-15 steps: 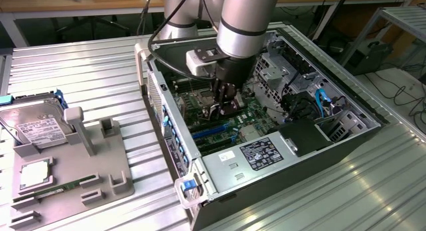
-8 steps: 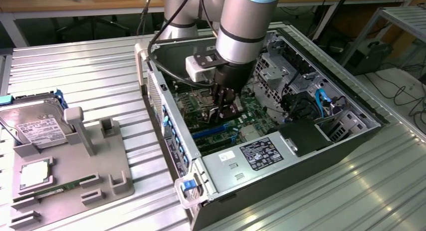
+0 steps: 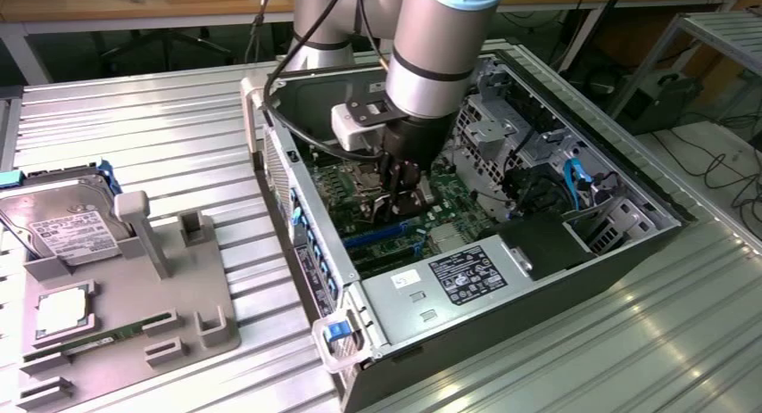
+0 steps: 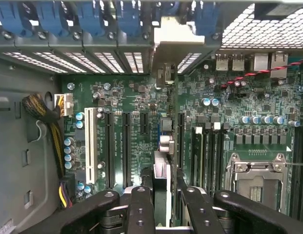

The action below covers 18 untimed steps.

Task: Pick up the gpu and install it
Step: 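Insert the gpu into the slot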

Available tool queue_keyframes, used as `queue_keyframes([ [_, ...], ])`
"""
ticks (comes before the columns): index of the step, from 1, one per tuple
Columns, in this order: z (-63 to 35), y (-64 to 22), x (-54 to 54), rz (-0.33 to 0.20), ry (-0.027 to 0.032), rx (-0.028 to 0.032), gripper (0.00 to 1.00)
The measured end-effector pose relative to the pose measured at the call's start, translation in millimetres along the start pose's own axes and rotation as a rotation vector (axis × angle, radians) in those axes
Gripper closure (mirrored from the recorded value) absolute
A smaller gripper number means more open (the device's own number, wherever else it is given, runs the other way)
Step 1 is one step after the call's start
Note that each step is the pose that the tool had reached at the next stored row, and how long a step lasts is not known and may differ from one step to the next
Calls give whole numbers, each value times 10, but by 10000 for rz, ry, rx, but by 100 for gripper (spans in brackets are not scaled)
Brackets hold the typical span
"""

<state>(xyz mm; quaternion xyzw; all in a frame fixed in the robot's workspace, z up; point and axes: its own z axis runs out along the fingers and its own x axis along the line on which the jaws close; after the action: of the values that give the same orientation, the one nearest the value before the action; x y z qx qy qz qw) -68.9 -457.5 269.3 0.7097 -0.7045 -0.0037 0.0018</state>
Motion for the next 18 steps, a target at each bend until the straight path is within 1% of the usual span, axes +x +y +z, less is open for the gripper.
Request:
queue_keyframes([
  [3, 11, 7, 14, 4, -2, 0, 73],
  [5, 24, 27, 15, 2, 0, 0, 73],
  [12, 121, 41, 10, 1, 0, -1, 73],
  [18, 162, 55, 8, 1, 0, -2, 73],
])
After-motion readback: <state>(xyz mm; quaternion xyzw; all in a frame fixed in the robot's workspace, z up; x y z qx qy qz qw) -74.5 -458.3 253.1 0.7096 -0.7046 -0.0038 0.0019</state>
